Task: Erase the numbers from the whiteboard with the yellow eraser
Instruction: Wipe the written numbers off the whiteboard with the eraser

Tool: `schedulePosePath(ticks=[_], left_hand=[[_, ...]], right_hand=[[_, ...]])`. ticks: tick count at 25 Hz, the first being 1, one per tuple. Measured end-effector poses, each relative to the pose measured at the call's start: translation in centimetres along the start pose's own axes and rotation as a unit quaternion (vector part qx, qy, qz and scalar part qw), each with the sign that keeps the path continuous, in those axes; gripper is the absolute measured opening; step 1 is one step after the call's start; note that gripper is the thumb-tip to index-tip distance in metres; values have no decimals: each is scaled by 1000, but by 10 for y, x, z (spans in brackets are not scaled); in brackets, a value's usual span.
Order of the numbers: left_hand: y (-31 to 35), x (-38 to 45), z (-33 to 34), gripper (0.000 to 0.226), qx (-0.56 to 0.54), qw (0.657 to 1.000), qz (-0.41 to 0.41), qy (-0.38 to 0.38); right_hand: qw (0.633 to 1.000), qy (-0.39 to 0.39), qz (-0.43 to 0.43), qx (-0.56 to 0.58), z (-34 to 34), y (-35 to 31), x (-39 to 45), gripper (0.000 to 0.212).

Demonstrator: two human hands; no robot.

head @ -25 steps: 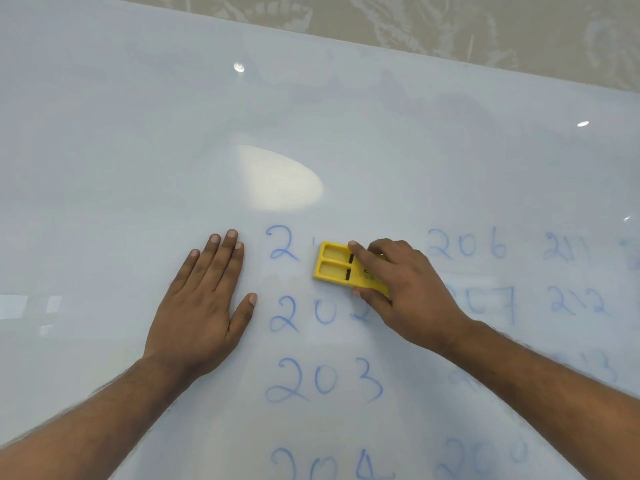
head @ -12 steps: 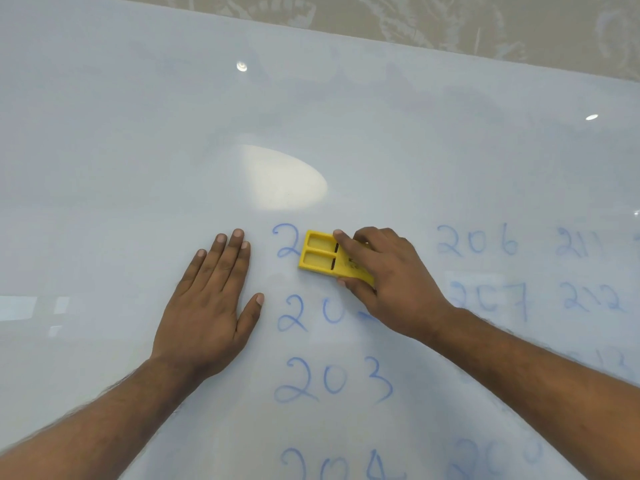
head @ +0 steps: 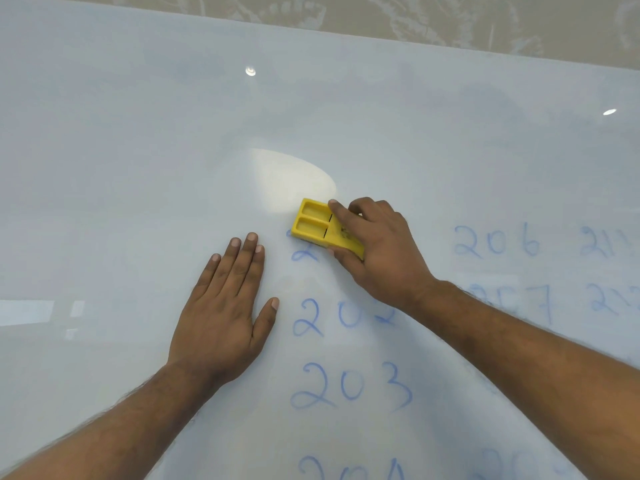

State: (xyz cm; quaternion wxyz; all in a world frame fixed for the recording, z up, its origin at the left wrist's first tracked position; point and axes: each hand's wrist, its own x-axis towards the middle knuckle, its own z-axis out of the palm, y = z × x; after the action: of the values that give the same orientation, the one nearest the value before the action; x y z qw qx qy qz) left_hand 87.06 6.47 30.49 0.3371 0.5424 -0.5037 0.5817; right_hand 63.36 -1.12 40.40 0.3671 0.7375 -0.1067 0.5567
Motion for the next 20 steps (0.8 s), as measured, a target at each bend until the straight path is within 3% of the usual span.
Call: schedulePosePath(ticks=[7,15,20], left_hand=[[0,0,0,71,-2,1000,0,3],[0,-1,0,71,-5,1000,-3,1],[0,0,-1,73,-8,1000,-1,3]], right_hand=[[992,-68,-102,-7,-14,9,-34,58],[1000,0,-18,-5,3,-4,14,61],[997,-29,-74,5,7,-20,1,60]])
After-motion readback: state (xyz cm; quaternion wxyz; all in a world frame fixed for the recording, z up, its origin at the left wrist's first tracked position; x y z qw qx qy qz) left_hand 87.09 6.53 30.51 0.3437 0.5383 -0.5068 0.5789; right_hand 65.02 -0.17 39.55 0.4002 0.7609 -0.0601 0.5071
